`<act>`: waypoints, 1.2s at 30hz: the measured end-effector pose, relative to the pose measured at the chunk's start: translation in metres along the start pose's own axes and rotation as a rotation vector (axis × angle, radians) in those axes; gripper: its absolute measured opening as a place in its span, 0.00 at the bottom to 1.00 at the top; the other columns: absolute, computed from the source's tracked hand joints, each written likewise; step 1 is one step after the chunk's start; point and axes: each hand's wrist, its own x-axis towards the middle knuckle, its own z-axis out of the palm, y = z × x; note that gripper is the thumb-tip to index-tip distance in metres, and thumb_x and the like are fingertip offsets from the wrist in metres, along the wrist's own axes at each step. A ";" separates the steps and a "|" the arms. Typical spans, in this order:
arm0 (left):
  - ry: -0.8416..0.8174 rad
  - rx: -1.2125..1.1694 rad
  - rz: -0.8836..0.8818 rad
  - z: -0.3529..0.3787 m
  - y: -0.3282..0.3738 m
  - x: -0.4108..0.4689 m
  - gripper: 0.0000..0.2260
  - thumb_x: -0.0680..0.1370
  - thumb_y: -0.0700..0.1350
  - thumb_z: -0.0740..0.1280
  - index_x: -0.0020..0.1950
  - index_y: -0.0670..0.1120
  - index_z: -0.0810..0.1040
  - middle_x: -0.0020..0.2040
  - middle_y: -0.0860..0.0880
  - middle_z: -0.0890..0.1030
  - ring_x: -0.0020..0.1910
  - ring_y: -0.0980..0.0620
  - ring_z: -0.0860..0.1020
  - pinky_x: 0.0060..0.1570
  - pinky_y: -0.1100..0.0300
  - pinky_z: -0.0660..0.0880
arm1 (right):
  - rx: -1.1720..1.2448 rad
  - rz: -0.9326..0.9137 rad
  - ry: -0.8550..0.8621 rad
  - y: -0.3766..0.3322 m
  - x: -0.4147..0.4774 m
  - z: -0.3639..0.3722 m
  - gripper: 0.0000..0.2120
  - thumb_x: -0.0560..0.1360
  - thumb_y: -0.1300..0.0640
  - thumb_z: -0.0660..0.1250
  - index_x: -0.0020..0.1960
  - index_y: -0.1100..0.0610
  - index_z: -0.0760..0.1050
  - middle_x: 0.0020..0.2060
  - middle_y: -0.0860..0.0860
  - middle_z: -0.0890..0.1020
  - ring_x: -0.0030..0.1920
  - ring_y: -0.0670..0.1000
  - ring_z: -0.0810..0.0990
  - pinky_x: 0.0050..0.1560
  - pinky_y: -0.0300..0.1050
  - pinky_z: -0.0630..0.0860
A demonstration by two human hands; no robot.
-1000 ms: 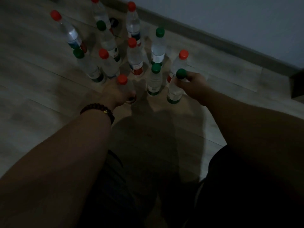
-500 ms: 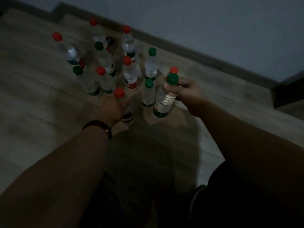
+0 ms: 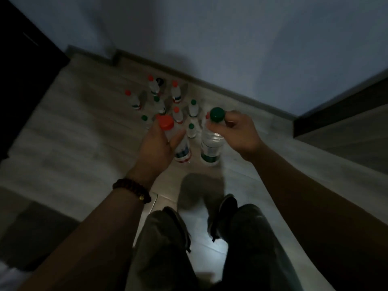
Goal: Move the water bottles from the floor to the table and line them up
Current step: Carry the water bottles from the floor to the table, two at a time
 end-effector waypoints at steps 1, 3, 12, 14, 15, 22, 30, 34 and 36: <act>0.019 -0.027 0.007 -0.017 0.030 -0.016 0.19 0.81 0.48 0.66 0.65 0.35 0.74 0.58 0.42 0.80 0.58 0.45 0.80 0.60 0.51 0.76 | 0.016 -0.004 0.007 -0.034 -0.018 -0.010 0.29 0.68 0.39 0.75 0.53 0.64 0.82 0.50 0.67 0.80 0.50 0.65 0.81 0.55 0.68 0.77; 0.110 -0.063 0.013 -0.053 0.085 -0.042 0.15 0.81 0.48 0.67 0.63 0.40 0.74 0.54 0.47 0.81 0.53 0.49 0.79 0.53 0.58 0.74 | 0.043 -0.008 0.026 -0.096 -0.047 -0.029 0.29 0.69 0.41 0.75 0.55 0.65 0.81 0.53 0.66 0.80 0.52 0.65 0.81 0.58 0.68 0.76; 0.087 -0.212 0.223 -0.151 0.194 -0.115 0.14 0.72 0.65 0.67 0.50 0.59 0.76 0.44 0.63 0.84 0.42 0.65 0.82 0.39 0.66 0.77 | 0.468 -0.062 0.376 -0.224 -0.159 -0.055 0.12 0.74 0.54 0.72 0.54 0.58 0.85 0.48 0.50 0.87 0.47 0.49 0.86 0.44 0.40 0.80; 0.070 -0.271 0.241 -0.156 0.203 -0.120 0.13 0.71 0.64 0.69 0.49 0.59 0.78 0.44 0.60 0.85 0.43 0.61 0.84 0.43 0.58 0.79 | 0.560 -0.034 0.407 -0.233 -0.177 -0.059 0.11 0.73 0.55 0.71 0.53 0.55 0.86 0.45 0.56 0.86 0.44 0.52 0.85 0.42 0.43 0.80; 0.039 -0.285 0.279 -0.157 0.210 -0.123 0.12 0.71 0.64 0.70 0.48 0.59 0.78 0.44 0.59 0.85 0.43 0.60 0.84 0.43 0.56 0.79 | 0.593 -0.025 0.423 -0.236 -0.190 -0.061 0.11 0.72 0.55 0.71 0.53 0.56 0.86 0.44 0.57 0.86 0.43 0.52 0.84 0.40 0.44 0.79; -0.217 -0.340 0.443 -0.132 0.284 -0.128 0.13 0.72 0.61 0.71 0.48 0.53 0.81 0.43 0.52 0.86 0.44 0.53 0.85 0.48 0.45 0.82 | 0.612 -0.057 0.665 -0.239 -0.275 -0.085 0.10 0.71 0.54 0.73 0.49 0.55 0.87 0.41 0.55 0.86 0.42 0.50 0.85 0.40 0.44 0.80; -0.560 -0.390 0.568 -0.039 0.372 -0.161 0.09 0.71 0.59 0.73 0.46 0.56 0.82 0.42 0.48 0.86 0.44 0.45 0.86 0.51 0.36 0.81 | 0.697 -0.069 0.942 -0.210 -0.375 -0.140 0.05 0.71 0.59 0.72 0.41 0.56 0.87 0.36 0.57 0.85 0.35 0.50 0.83 0.35 0.42 0.79; -0.660 -0.378 0.638 0.022 0.416 -0.191 0.09 0.71 0.58 0.74 0.45 0.54 0.82 0.41 0.46 0.86 0.43 0.44 0.85 0.49 0.38 0.82 | 0.710 -0.067 1.086 -0.182 -0.424 -0.184 0.05 0.71 0.60 0.71 0.39 0.58 0.85 0.35 0.57 0.84 0.33 0.51 0.81 0.35 0.42 0.78; -0.696 -0.367 0.656 0.057 0.436 -0.207 0.09 0.71 0.57 0.73 0.44 0.54 0.82 0.41 0.46 0.86 0.42 0.45 0.85 0.49 0.41 0.82 | 0.720 -0.063 1.155 -0.164 -0.449 -0.209 0.05 0.71 0.60 0.72 0.38 0.57 0.85 0.34 0.57 0.83 0.33 0.51 0.81 0.35 0.42 0.77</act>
